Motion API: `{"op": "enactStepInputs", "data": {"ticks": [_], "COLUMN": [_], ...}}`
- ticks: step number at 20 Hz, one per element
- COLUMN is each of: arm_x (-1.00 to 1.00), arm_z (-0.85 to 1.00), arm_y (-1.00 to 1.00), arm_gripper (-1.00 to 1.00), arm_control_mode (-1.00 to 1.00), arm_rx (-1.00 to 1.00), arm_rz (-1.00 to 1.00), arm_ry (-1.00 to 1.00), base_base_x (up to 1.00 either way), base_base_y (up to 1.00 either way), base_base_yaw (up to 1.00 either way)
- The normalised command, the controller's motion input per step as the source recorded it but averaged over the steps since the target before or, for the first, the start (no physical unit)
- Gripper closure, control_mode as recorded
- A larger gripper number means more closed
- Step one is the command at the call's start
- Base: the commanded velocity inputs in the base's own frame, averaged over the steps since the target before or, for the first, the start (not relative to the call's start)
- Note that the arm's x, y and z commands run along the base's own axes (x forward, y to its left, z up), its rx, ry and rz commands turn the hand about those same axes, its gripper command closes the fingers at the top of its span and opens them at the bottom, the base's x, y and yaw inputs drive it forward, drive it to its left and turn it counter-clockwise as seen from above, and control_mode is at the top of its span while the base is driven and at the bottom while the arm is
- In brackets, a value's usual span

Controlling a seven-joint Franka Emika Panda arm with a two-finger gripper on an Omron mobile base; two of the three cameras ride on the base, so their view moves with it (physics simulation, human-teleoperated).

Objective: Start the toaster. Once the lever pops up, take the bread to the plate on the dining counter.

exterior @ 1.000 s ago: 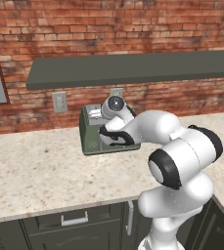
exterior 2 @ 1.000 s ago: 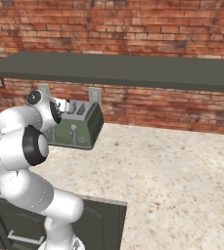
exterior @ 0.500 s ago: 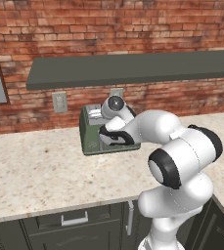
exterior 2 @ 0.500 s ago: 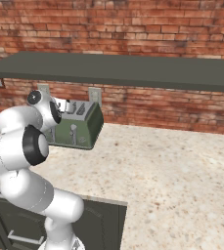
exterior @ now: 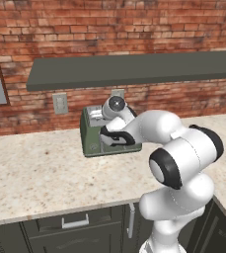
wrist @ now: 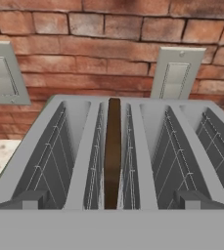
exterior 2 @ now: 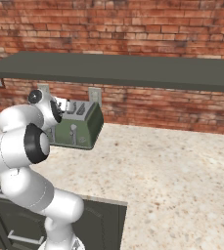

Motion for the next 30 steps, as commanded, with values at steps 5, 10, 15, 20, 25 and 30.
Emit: {"op": "enactStepInputs", "data": {"ticks": [5, 10, 15, 20, 25, 30], "arm_x": [0.10, 0.08, 0.06, 0.09, 0.14, 0.11], "arm_z": [0.00, 0.00, -0.01, -0.01, -0.02, -0.05], "arm_y": [0.00, 0.00, 0.00, 0.00, 0.00, 0.00], "arm_gripper": [-1.00, -1.00, -1.00, -1.00, -1.00, -1.00], "arm_control_mode": [-1.00, -1.00, -1.00, -1.00, -1.00, -1.00], "arm_rx": [0.00, 0.00, 0.00, 0.00, 0.00, 0.00], "arm_rz": [0.00, 0.00, 0.00, 0.00, 0.00, 0.00], "arm_ry": [0.00, 0.00, 0.00, 0.00, 0.00, 0.00], "base_base_x": [0.00, 0.00, 0.00, 0.00, 0.00, 0.00], "base_base_y": [0.00, 0.00, 0.00, 0.00, 0.00, 0.00], "base_base_yaw": [0.00, 0.00, 0.00, 0.00, 0.00, 0.00]}}
